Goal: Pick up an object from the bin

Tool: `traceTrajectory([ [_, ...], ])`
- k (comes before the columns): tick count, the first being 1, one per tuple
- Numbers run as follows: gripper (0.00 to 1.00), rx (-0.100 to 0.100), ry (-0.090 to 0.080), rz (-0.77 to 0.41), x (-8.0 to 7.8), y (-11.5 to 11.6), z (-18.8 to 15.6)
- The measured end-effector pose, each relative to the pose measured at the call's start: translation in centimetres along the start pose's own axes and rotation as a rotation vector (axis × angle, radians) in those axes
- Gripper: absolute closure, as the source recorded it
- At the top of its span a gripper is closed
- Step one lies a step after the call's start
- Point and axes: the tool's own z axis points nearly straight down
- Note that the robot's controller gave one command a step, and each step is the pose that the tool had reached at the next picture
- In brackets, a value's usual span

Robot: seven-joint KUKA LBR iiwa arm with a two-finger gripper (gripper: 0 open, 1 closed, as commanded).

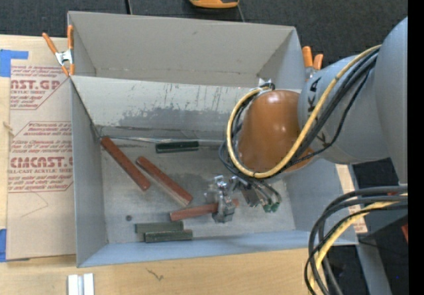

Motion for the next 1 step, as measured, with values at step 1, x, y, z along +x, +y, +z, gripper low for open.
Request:
traceTrajectory([
  [1,1.0,0.0,-0.001,-0.001,0.02,0.03,-2.24],
])
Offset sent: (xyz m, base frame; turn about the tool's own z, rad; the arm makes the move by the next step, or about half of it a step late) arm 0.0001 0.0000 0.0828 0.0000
